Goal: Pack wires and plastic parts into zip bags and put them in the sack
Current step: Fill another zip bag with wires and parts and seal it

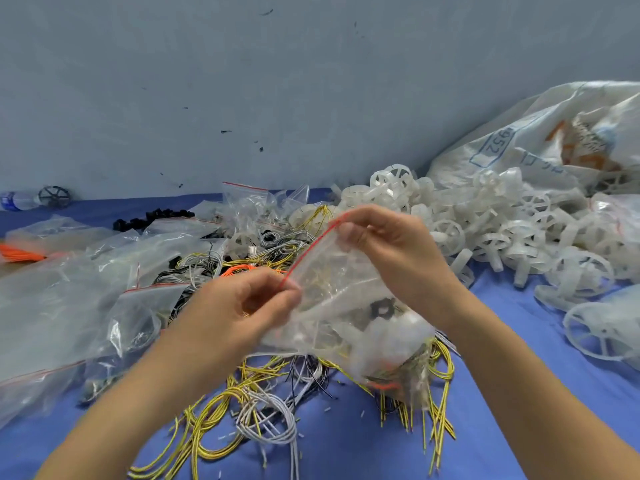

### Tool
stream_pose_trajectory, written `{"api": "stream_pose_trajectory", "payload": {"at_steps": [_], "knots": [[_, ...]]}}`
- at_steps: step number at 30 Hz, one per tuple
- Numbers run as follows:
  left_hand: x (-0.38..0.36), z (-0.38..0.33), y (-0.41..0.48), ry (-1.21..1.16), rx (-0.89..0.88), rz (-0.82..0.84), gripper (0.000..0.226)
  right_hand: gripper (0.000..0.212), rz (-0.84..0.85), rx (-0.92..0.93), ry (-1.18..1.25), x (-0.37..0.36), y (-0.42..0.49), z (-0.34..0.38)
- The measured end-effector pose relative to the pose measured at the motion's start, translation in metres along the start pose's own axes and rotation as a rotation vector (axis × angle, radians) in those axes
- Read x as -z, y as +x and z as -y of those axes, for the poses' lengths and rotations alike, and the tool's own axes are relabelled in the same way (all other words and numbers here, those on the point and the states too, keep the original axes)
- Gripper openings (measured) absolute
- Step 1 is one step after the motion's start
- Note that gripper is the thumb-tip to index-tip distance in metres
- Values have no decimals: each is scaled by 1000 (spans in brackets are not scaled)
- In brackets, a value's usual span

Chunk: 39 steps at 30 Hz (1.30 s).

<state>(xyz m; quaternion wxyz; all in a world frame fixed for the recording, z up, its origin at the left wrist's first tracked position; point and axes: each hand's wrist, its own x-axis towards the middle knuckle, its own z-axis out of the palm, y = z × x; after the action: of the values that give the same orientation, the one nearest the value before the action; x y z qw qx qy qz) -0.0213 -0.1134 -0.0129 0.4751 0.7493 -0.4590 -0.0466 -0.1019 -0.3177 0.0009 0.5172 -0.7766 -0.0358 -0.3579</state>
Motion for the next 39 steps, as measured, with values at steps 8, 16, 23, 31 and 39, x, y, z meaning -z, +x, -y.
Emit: {"api": "stream_pose_trajectory", "payload": {"at_steps": [8, 16, 23, 31, 39], "knots": [[49, -19, 10, 234, -326, -407, 23, 26, -36, 135, 242, 23, 3, 32], [34, -5, 12, 311, -240, -285, 12, 44, 71, -410, 233, -6, -18, -22], [39, -13, 13, 378, -314, -344, 15, 21, 92, -411, 309, -20, -20, -24], [58, -23, 13, 232, -389, -432, 22, 23, 168, -322, 452, 11, -13, 3], [71, -35, 9, 112, -383, -468, 29, 24, 158, -209, 575, 18, -16, 33]]}}
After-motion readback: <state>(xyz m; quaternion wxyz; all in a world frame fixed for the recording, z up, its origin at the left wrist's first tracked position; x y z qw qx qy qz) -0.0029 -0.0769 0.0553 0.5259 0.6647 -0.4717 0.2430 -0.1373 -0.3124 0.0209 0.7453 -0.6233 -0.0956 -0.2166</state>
